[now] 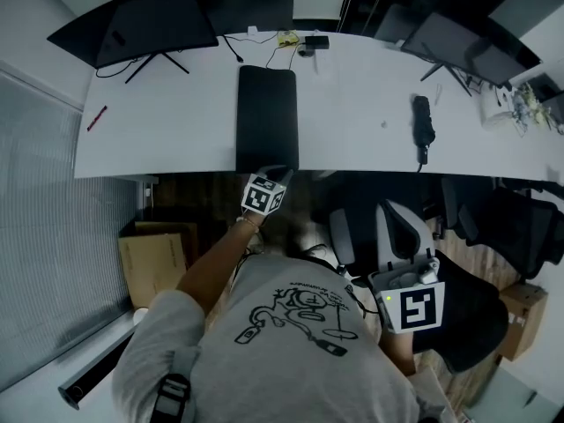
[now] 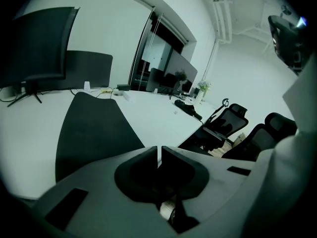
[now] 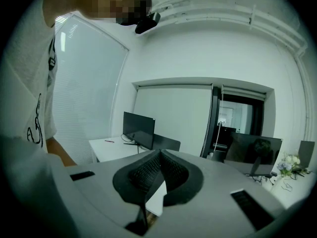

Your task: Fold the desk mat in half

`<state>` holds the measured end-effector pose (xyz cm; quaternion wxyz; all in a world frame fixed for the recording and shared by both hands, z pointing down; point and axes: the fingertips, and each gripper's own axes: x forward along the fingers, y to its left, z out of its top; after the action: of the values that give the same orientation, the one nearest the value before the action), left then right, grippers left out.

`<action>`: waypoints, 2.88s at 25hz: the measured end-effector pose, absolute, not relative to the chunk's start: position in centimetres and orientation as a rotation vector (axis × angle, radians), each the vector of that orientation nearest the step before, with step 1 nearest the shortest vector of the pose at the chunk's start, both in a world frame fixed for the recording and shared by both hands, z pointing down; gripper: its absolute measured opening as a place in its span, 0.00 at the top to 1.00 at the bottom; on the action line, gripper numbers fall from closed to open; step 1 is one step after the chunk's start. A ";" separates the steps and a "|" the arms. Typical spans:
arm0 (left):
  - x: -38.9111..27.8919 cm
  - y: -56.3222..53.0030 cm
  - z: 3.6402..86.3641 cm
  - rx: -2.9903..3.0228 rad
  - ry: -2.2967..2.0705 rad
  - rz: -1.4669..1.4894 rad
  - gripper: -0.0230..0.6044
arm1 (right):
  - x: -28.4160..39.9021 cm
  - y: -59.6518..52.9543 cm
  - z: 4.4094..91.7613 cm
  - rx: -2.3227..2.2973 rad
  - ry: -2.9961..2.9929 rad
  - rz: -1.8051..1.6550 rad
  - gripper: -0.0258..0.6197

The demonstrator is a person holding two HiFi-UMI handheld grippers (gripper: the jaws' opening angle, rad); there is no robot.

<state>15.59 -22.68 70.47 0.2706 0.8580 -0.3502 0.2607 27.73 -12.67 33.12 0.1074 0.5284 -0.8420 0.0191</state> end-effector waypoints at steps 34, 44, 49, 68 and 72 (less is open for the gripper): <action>1.0 -20.0 42.1 2.616 -1.040 0.130 0.91 | 13.1 -13.4 31.9 1.535 -2.522 0.006 0.95; -3.8 -17.4 36.3 2.648 -1.034 -0.032 0.91 | 9.5 -14.0 32.0 1.516 -2.535 -0.013 0.95; -5.8 -16.4 34.6 2.673 -1.079 -0.024 0.91 | 7.9 -14.1 32.1 1.502 -2.535 -0.011 0.95; -10.0 -14.8 35.0 2.690 -1.120 -0.017 0.91 | 3.7 -13.4 33.2 1.445 -2.530 0.001 0.95; -10.2 -14.8 35.2 2.684 -1.123 -0.016 0.91 | 3.6 -13.4 33.2 1.448 -2.531 0.000 0.95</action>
<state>-10.20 -14.81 35.19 0.1158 0.9163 -0.3835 -0.0055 3.57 -13.44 33.17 0.1129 0.4934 -0.8625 -0.0002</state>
